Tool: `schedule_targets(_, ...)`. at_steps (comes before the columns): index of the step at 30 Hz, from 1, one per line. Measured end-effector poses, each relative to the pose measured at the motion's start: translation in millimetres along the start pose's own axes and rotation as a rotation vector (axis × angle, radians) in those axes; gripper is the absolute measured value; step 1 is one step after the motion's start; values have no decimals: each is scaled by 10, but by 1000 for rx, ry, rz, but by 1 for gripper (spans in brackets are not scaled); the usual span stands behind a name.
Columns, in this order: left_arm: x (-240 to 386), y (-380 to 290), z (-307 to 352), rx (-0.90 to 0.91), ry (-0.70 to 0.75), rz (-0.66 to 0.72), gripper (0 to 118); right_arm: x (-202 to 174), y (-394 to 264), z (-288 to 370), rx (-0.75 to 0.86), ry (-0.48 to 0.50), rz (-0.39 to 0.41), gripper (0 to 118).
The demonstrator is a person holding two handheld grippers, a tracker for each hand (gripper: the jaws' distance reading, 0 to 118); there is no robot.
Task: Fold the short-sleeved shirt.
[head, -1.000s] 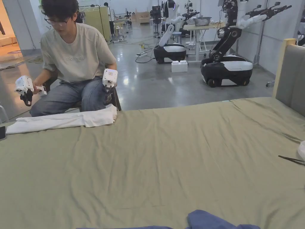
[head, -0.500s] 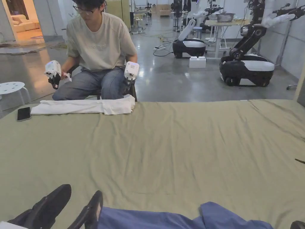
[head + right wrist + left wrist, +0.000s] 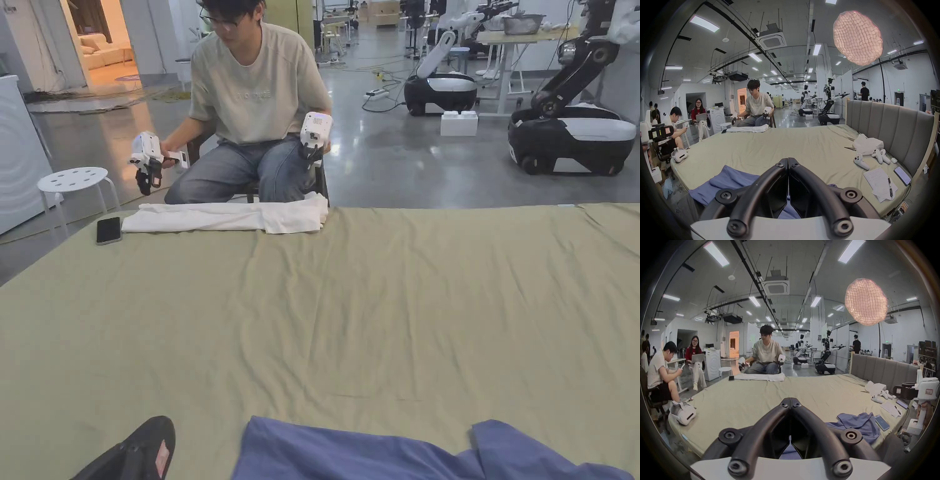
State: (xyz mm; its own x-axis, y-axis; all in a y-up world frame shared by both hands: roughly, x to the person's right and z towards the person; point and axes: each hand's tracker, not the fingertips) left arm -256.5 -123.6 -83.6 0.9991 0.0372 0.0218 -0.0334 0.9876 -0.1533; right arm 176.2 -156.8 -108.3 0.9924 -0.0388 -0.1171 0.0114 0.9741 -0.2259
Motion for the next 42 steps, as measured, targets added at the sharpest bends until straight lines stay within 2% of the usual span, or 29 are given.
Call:
schedule_targets(4,-64,-140,-370,-117,-39,48,1,58,-52,-12,-21,-6,-8,0)
schedule_targets(5,-104,-199,-526,-133,-49,77,13,87,-82,-16,-26,-8,-14,0)
schedule_targets(6,-151,-275,-757,-236,-82,111,32,115,-108,-23,-33,-11,-20,0)
schedule_targets(7,-202,-357,-979,-310,-103,140,64,140,-129,-33,-43,-14,-32,0)
schedule_targets(8,-256,-471,-1227,-373,-132,180,82,170,-154,-45,-53,-17,-45,0)
schedule_targets(9,-303,-604,-1493,-444,-164,215,89,204,-190,-55,-63,-20,-56,0)
schedule_targets(12,-412,-996,-2198,-548,-148,298,87,288,-278,-66,-96,-42,-68,0)
schedule_targets(15,-429,-1310,-2800,-667,-71,301,86,362,-347,-64,-141,-69,-71,0)
schedule_targets(17,-418,-1467,-3095,-711,-4,266,81,417,-386,-54,-166,-87,-70,0)
schedule_targets(18,-411,-1531,-3222,-719,15,253,74,448,-406,-42,-177,-94,-69,0)
schedule_targets(20,-349,-1605,-3322,-745,23,247,49,503,-442,-37,-205,-116,-56,0)
schedule_targets(22,-311,-1726,-3457,-806,38,240,30,537,-475,-49,-230,-141,-43,0)
schedule_targets(23,-268,-1722,-3399,-776,57,220,25,557,-490,-68,-242,-146,-43,0)
schedule_targets(25,-188,-1687,-3391,-758,15,175,2,588,-509,-123,-253,-143,-47,0)
schedule_targets(28,-141,-1768,-3467,-809,31,104,2,649,-468,-377,-289,-123,-49,0)
schedule_targets(29,-138,-1776,-3493,-815,29,107,2,692,-464,-509,-307,-102,-55,4)
schedule_targets(30,-144,-1778,-3508,-827,26,95,2,737,-455,-684,-348,-82,-49,21)
schedule_targets(31,-179,-1777,-3516,-830,19,92,2,773,-448,-842,-382,-72,-38,60)
schedule_targets(32,-195,-1769,-3520,-833,14,93,2,823,-466,-1051,-425,-48,-22,82)
schedule_targets(33,-202,-1765,-3522,-837,10,95,2,880,-509,-1251,-434,-34,-4,92)
schedule_targets(35,-169,-1725,-3466,-847,5,103,2,988,-573,-1623,-487,-32,2,90)
schedule_targets(37,-158,-1722,-3455,-850,5,107,2,1118,-675,-1992,-571,-52,-45,90)
schedule_targets(39,-121,-1695,-3429,-853,2,91,2,1233,-808,-2364,-647,-29,-92,89)
schedule_targets(40,-107,-1691,-3423,-853,0,79,2,1262,-866,-2509,-676,-33,-97,85)
schedule_targets(42,-89,-1683,-3413,-856,-4,62,2,1276,-983,-2802,-747,-44,-39,78)
